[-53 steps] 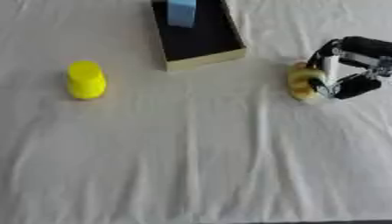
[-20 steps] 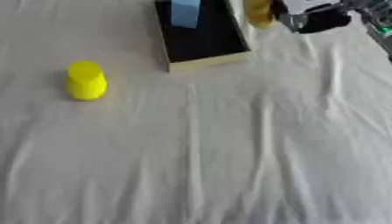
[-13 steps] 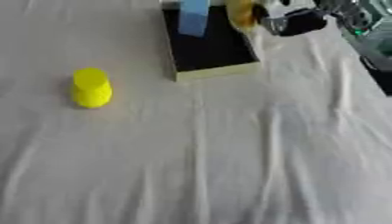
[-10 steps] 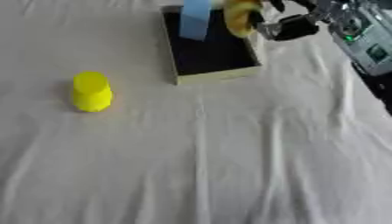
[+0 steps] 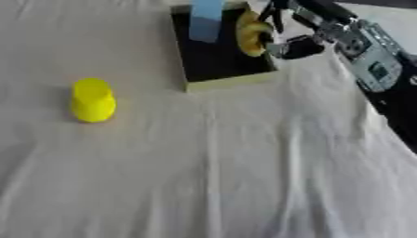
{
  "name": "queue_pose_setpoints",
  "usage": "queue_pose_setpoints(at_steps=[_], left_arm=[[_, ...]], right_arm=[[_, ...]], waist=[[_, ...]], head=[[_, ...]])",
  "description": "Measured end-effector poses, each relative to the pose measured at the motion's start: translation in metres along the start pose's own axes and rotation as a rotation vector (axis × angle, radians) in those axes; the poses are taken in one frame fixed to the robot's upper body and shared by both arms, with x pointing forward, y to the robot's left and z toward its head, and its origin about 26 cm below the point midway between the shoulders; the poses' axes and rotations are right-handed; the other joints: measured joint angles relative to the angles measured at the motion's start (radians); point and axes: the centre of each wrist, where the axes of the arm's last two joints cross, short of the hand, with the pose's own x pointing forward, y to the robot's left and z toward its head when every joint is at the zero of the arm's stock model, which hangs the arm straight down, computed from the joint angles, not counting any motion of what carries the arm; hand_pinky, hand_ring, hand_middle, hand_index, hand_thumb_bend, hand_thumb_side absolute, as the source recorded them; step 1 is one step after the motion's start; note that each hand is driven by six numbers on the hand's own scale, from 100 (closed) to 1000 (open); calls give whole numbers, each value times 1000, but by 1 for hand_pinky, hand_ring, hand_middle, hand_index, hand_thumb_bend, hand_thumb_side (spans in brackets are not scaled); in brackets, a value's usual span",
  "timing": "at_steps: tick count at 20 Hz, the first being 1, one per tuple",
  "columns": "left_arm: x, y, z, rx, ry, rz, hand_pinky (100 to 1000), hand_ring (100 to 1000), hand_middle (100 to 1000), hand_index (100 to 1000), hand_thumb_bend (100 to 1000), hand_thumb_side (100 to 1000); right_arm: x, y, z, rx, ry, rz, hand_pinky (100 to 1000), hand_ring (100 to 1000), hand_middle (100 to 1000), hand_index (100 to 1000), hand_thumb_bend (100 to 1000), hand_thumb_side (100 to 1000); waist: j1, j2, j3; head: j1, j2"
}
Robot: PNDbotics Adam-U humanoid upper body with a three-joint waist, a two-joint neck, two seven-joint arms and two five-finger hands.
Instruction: Pick up objects on the table and place them in the box.
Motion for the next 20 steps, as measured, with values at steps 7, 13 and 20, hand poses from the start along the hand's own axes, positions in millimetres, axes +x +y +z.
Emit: queue_pose_setpoints(at_steps=[7, 13, 20], left_arm=[[0, -1, 0, -6, 2, 4, 770, 755, 729, 900, 100, 382], [-1, 0, 4, -13, 17, -2, 771, 755, 730, 900, 100, 391], [-3, 5, 13, -19, 60, -24, 772, 756, 731, 898, 100, 375]], right_arm=[[-1, 2, 0, 77, -24, 33, 989, 966, 812, 945, 100, 250], [1, 0, 1, 60, -18, 51, 979, 953, 786, 932, 100, 171], [16, -26, 18, -36, -59, -14, 957, 919, 716, 914, 100, 180]], waist=[[0, 2, -3], [6, -8, -31], [31, -72, -94]], head=[[1, 3], [7, 20], [35, 63]])
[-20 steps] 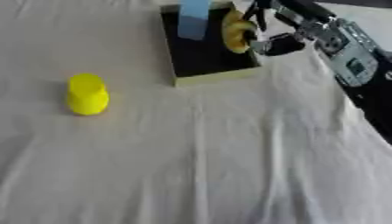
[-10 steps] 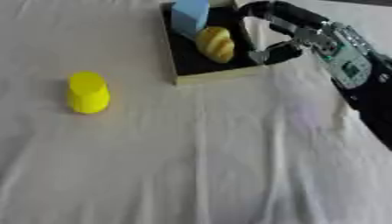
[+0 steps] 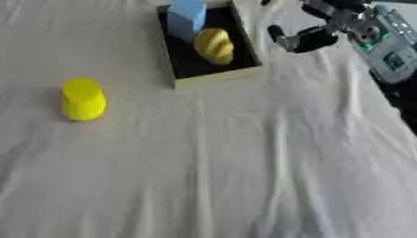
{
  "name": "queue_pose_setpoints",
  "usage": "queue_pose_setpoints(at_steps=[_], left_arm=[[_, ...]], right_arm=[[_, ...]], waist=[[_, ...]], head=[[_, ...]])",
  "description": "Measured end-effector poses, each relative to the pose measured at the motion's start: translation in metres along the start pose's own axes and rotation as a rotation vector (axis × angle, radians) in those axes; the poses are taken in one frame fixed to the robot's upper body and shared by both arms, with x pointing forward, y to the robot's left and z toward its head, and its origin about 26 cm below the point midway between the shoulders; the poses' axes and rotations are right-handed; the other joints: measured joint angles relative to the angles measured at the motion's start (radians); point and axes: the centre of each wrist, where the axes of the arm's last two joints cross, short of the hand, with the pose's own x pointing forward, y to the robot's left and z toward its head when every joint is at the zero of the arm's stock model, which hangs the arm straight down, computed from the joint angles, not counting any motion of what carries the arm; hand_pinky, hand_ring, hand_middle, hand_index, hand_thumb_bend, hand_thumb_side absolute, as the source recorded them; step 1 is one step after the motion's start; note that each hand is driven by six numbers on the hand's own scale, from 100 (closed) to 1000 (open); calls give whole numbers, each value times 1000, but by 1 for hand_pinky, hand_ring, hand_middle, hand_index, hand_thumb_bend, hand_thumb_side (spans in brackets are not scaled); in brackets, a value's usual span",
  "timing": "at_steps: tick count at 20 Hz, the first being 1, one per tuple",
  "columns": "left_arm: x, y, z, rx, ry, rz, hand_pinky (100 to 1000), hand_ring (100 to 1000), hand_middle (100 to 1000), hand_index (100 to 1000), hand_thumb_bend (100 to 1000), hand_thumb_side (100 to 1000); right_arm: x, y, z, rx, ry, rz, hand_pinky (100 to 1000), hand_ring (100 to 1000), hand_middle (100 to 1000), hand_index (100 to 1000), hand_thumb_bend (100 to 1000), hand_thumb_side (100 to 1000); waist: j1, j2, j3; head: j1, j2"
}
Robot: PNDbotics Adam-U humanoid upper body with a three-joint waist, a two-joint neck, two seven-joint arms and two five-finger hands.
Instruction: Pick up objects on the table and place them in the box.
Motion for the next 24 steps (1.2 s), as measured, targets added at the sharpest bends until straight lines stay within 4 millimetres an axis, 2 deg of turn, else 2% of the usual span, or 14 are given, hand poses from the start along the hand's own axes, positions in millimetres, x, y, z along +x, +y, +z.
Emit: queue_pose_setpoints(at_steps=[5, 8, 11, 16, 20, 21, 22, 23, 24], left_arm=[[1, 5, -4, -63, 13, -53, 771, 756, 732, 898, 100, 352], [1, 12, -11, -156, 35, -136, 775, 760, 737, 899, 100, 323], [-5, 20, -21, -325, 63, -285, 803, 786, 754, 906, 100, 279], [-26, 35, -46, -715, 114, -548, 832, 807, 767, 917, 128, 278], [-36, 43, -52, -868, 154, -623, 832, 807, 767, 917, 128, 278], [-38, 44, -52, -884, 160, -628, 883, 842, 794, 927, 340, 205], [-40, 44, -53, -902, 161, -636, 883, 842, 793, 928, 355, 194], [-41, 44, -56, -925, 154, -650, 889, 843, 792, 930, 418, 153], [-42, 43, -61, -953, 138, -666, 890, 844, 793, 930, 425, 150]], right_arm=[[29, -27, 30, -98, -17, -108, 954, 910, 696, 912, 100, 207], [52, -38, 51, -144, -33, -162, 952, 906, 687, 908, 100, 173], [73, -42, 71, -182, -43, -197, 951, 904, 680, 904, 100, 124], [77, -38, 97, -263, -38, -221, 955, 902, 674, 901, 100, 109], [74, -39, 104, -303, -42, -216, 955, 902, 674, 901, 100, 109], [74, -39, 105, -308, -44, -215, 950, 894, 673, 899, 100, 100], [74, -39, 106, -317, -45, -215, 950, 894, 673, 899, 100, 100], [73, -39, 108, -329, -46, -213, 950, 892, 673, 899, 100, 100], [72, -39, 111, -344, -46, -212, 950, 892, 673, 899, 100, 100]], waist=[[24, -40, -20], [38, -51, -31], [52, -58, -42], [73, -61, -61], [74, -62, -62], [75, -62, -62], [79, -63, -70], [86, -65, -87], [94, -67, -105]], head=[[19, 35], [26, 47], [30, 55], [37, 68], [39, 71], [39, 71], [42, 72], [46, 72], [51, 73]])
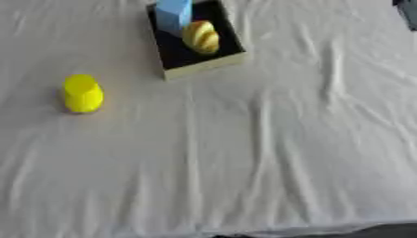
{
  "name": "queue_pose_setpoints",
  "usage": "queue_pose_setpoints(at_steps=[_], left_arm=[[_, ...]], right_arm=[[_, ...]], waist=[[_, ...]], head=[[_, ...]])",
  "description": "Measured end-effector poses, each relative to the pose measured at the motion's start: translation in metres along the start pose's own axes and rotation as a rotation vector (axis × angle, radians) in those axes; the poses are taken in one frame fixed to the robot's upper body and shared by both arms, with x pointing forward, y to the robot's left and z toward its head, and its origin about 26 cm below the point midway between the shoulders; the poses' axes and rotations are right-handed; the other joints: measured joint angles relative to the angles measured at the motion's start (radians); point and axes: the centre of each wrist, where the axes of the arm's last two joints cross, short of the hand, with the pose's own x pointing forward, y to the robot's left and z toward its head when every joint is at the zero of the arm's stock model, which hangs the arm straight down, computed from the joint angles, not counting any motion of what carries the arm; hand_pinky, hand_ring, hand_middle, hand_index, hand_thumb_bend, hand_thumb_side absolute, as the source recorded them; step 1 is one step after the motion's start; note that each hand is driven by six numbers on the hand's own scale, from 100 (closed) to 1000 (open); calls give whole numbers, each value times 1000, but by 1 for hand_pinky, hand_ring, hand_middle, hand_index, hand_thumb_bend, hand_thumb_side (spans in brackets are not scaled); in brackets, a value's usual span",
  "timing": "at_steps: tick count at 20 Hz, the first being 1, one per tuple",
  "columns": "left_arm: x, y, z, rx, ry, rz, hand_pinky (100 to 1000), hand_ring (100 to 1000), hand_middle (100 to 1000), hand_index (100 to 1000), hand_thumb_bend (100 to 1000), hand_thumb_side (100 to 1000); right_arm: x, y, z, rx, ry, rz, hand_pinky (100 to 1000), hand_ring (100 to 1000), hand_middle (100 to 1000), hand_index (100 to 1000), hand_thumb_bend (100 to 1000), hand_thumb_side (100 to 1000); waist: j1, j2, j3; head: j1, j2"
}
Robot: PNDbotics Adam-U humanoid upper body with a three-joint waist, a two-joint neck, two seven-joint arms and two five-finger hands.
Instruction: Pick up objects on the table and place them in the box.
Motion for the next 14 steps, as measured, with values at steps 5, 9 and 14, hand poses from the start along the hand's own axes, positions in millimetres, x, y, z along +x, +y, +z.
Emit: queue_pose_setpoints(at_steps=[5, 9, 14], left_arm=[[-8, -7, -18, -164, -51, -107, 921, 868, 810, 929, 564, 119], [-9, -32, -36, -310, -72, -144, 926, 875, 818, 927, 585, 147], [-15, -58, -50, -447, -68, -130, 925, 875, 817, 922, 595, 194]], right_arm=[[-3, 0, 8, -64, -19, -7, 953, 886, 668, 899, 100, 100], [-4, 1, 10, -83, -16, -13, 954, 884, 669, 897, 100, 100], [-4, 3, 12, -89, -5, -18, 957, 884, 666, 897, 100, 100]], waist=[[5, -6, -4], [7, -12, 2], [9, -14, 7]], head=[[15, 9], [14, 16], [12, 24]])
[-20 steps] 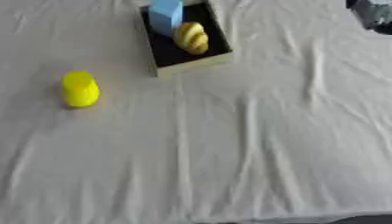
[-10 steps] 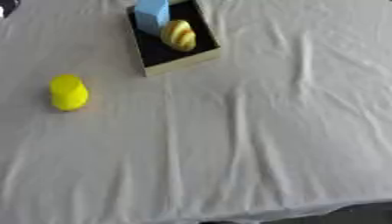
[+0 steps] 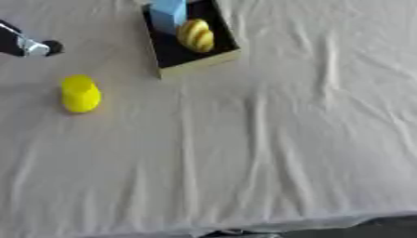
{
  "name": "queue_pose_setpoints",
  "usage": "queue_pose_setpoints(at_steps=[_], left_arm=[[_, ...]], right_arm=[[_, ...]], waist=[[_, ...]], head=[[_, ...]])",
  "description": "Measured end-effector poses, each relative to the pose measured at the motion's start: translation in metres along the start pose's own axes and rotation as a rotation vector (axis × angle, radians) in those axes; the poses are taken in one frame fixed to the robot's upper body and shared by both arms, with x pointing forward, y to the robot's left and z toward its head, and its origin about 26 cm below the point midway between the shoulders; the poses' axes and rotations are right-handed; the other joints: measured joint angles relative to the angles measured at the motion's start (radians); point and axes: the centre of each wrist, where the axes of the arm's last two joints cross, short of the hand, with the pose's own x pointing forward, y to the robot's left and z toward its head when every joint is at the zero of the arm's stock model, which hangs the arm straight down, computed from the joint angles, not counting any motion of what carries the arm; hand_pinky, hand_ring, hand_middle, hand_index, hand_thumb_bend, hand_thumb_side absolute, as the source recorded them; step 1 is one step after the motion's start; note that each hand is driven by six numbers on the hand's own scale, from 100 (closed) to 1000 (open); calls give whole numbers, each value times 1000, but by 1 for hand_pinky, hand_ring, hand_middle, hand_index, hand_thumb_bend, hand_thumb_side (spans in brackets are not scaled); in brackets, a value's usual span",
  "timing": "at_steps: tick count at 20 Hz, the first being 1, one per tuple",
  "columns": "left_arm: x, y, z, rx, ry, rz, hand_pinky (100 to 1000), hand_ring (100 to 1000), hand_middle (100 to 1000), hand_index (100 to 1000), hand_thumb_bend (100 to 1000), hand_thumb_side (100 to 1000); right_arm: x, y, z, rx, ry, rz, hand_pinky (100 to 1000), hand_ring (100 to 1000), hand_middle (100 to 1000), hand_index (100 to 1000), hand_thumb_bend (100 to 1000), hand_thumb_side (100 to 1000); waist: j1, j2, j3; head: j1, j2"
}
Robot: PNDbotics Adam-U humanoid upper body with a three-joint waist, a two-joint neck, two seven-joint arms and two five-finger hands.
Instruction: Pick up objects on the table and place them in the box.
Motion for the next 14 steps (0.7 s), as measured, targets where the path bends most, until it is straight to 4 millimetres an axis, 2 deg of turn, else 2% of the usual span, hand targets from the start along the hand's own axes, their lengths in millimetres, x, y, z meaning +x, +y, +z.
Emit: queue_pose_setpoints(at_steps=[4, 7, 11, 14], left_arm=[[-2, -6, -12, -70, -20, 21, 927, 878, 821, 926, 610, 240], [0, -12, -16, -125, -36, 29, 935, 886, 830, 925, 669, 297], [1, -18, -14, -195, -50, 29, 936, 885, 822, 919, 710, 398], [0, -20, -9, -241, -48, 35, 934, 884, 821, 919, 718, 422]], right_arm=[[0, 1, -1, -1, 7, -3, 960, 883, 664, 896, 100, 100], [1, 1, -3, 0, 8, -5, 960, 881, 663, 895, 100, 100], [1, 2, -3, 1, 13, -16, 962, 879, 660, 894, 100, 100], [1, 3, -2, 4, 17, -17, 964, 877, 655, 892, 100, 147]], waist=[[2, -5, 2], [2, -5, 3], [3, -5, 3], [5, -5, 6]], head=[[0, 0], [0, 0], [-3, 1], [-6, 1]])
